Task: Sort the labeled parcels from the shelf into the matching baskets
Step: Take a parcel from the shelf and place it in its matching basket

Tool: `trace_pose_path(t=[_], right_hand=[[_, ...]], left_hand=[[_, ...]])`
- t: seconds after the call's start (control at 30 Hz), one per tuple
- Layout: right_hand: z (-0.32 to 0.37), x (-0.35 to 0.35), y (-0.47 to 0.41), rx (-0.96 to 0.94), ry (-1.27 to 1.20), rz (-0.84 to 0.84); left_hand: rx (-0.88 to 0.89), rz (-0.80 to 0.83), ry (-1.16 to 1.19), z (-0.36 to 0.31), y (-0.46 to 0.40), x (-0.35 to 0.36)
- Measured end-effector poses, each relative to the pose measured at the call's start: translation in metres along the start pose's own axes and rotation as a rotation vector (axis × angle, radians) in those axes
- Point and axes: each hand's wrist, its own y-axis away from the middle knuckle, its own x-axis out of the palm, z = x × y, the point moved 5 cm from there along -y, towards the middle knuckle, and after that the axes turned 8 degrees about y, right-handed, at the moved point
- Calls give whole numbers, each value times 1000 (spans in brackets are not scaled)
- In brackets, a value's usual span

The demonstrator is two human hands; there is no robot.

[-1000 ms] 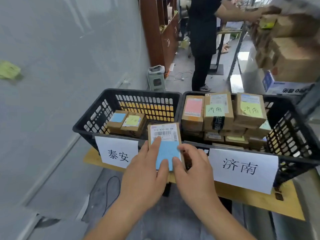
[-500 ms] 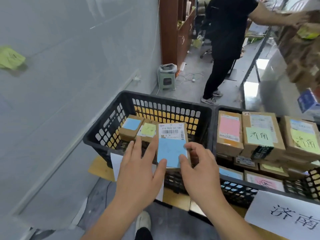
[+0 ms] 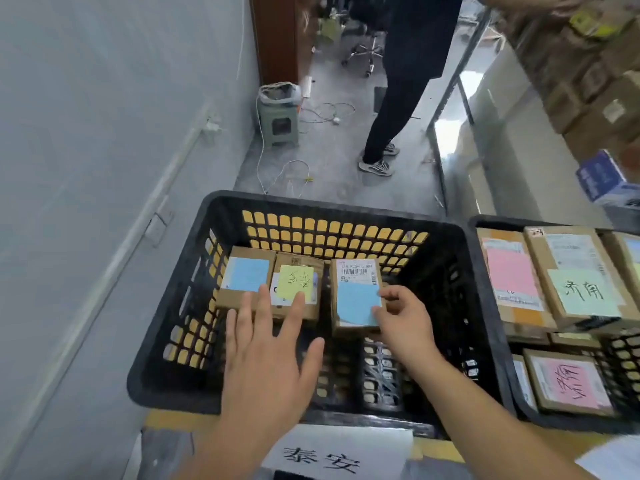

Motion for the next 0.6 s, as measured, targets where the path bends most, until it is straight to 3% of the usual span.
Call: trace_pose_path(t=[0.23, 0.6], right_hand=[[-18, 36, -62, 148, 43, 52], [-26, 59, -86, 103, 431, 186]], left_hand=[[11, 33, 25, 4, -7, 4], [-48, 183, -130, 4, -16, 15]])
